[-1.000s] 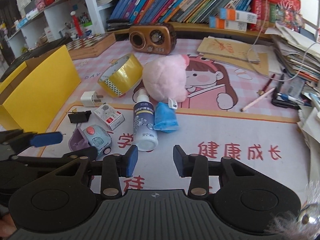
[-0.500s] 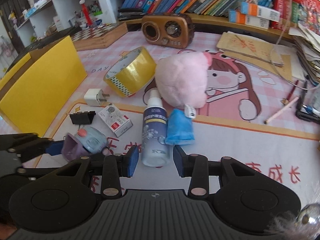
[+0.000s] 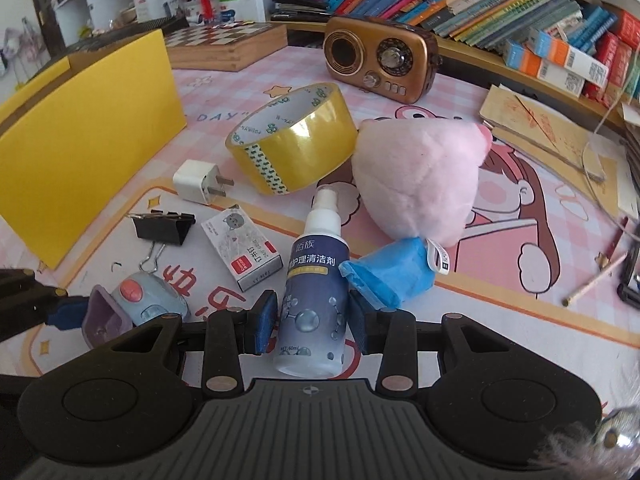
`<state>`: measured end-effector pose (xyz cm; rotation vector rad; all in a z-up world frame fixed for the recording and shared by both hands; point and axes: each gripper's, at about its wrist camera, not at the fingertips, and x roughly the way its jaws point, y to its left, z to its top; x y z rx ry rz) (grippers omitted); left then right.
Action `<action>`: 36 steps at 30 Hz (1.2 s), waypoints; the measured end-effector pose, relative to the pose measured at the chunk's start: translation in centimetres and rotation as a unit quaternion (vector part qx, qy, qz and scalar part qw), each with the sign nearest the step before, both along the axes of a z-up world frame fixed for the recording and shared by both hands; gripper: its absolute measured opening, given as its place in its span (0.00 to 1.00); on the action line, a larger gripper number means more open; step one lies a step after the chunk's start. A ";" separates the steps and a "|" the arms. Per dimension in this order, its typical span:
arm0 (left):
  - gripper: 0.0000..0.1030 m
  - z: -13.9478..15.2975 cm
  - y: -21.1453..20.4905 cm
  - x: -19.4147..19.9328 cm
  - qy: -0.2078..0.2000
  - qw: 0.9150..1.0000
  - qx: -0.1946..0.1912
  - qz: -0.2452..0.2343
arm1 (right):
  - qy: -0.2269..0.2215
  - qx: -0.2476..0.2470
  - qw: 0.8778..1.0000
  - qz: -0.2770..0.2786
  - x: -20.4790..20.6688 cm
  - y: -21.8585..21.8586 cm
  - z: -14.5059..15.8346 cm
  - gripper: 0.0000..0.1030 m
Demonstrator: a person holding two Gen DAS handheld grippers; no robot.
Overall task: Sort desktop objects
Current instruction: 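Grasp the purple toy car with the left gripper while the right grasps the white spray bottle, then lift the toy car and spray bottle and carry both over the yellow box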
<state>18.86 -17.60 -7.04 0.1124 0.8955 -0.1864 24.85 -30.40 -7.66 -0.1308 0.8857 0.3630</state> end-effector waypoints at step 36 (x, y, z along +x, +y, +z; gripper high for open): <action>0.38 8.2 3.9 -6.1 -0.097 0.991 -0.096 0.015 | -0.054 0.094 0.993 -0.047 -8.8 -1.2 7.9 0.30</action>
